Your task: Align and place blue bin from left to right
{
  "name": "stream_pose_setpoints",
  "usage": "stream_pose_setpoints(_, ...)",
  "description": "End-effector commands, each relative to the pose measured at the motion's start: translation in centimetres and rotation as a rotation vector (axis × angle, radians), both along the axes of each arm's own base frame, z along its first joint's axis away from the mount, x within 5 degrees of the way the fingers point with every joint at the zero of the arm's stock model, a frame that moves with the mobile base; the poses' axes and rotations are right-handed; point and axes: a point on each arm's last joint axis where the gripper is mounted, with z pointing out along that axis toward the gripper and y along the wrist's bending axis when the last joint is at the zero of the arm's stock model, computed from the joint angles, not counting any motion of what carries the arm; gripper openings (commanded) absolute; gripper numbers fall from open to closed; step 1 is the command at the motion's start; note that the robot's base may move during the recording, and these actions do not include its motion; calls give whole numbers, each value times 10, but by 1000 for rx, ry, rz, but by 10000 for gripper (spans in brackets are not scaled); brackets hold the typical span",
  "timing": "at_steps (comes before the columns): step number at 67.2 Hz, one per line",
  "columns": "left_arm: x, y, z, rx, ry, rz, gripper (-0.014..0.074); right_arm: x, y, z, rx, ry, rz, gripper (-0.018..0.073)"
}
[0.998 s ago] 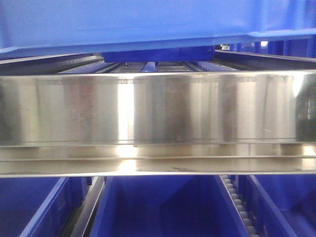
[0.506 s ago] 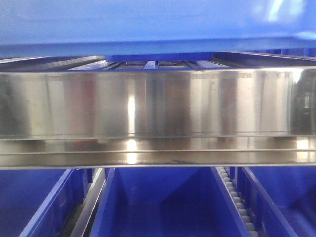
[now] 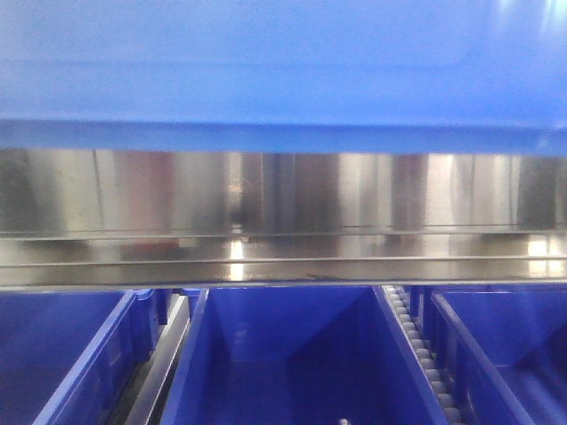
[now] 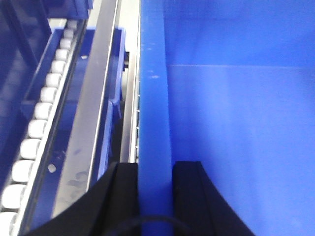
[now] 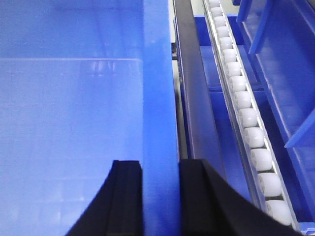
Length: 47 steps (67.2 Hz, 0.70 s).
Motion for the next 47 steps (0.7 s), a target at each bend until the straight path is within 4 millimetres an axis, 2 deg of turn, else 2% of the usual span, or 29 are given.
stream_pose_setpoints(1,-2,-2,10,-36,-84,-39,-111,-1,1,11,39,-92,31,-70)
stream_pose_setpoints(27,0,-4,-2,-6,-53,-41,-111,-1,1,11,38,-93,31,-70)
stream_pose_setpoints(47,0,-5,-2,-12,-52,-41,-111,-1,1,11,38,-93,31,-70)
